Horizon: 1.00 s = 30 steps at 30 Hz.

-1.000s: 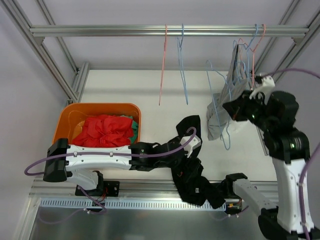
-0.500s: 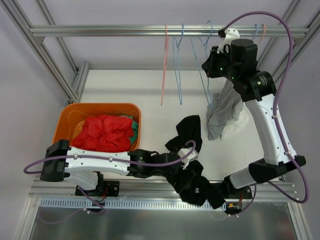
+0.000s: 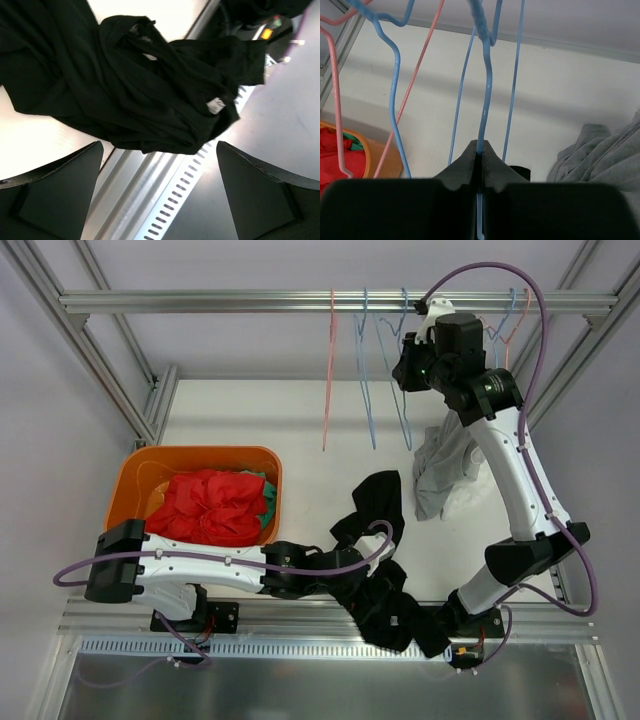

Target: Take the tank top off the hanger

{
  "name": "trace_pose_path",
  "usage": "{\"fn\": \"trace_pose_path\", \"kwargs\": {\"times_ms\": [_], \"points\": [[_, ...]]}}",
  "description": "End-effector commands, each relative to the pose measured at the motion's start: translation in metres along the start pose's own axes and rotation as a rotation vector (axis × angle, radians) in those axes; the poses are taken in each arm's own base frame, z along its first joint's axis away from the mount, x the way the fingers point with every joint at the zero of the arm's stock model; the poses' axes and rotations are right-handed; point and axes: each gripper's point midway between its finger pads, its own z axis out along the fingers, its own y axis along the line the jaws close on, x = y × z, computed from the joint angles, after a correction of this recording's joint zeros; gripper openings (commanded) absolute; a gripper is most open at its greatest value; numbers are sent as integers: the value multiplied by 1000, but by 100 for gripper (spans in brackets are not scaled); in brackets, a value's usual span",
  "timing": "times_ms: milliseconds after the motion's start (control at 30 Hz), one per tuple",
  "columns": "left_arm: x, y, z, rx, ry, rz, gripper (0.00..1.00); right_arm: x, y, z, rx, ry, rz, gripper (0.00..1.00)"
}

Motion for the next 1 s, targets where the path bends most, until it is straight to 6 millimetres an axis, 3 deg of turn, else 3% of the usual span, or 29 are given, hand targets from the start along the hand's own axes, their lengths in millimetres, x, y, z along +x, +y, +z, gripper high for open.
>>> {"fn": "trace_pose_path", "kwargs": {"times_ms": [0,33,67,100,133,167,200,233,300,333,400,433,500,533,633,667,700,733,767,800,867,967], "points": [[-8,2,10,-60,-32,-26,99,-5,10,-18,-54,-31,4,17],[-13,1,12,-64,-40,-29,99,-2,10,-21,-55,-28,6,55],[-9,2,19,-77,-24,-24,99,-3,10,-27,-55,-37,7,74],[-16,-1,22,-76,-29,-25,99,-10,10,-47,-58,-75,7,91],[-17,-2,26,-76,-25,-22,99,-6,8,-53,-53,-74,5,99],[-12,3,37,-95,2,-18,99,-5,7,-64,-52,-85,8,99],[-12,4,42,-97,12,-13,99,-11,6,-91,-59,-134,7,99],[-14,0,47,-77,23,-14,99,-9,6,-104,-63,-151,6,99],[-9,11,63,-100,62,-1,99,6,5,-121,-74,-151,6,99],[-8,13,67,-97,76,1,99,5,8,-151,-107,-205,2,99],[-5,27,80,-109,113,-3,99,24,9,-167,-132,-203,-3,99],[2,30,88,-105,144,-1,99,25,11,-196,-159,-260,-7,100],[3,41,97,-114,170,-8,99,45,12,-209,-180,-260,-5,100],[7,44,101,-112,189,-16,99,49,14,-235,-211,-312,-7,100],[40,57,123,-142,297,-41,99,73,18,-251,-258,-314,-5,99],[49,56,126,-137,328,-51,99,77,20,-268,-278,-352,-10,99],[69,58,133,-161,383,-73,83,88,25,-287,-328,-374,-15,99],[69,59,133,-168,380,-71,83,88,25,-286,-328,-372,-14,99],[74,55,132,-174,385,-61,72,91,28,-293,-347,-380,-14,100],[76,54,131,-184,385,-63,32,96,33,-300,-384,-379,-16,99],[74,55,123,-212,364,-71,0,102,38,-319,-430,-416,-13,100],[70,65,98,-311,329,-74,0,109,40,-337,-456,-455,-16,100]]}}
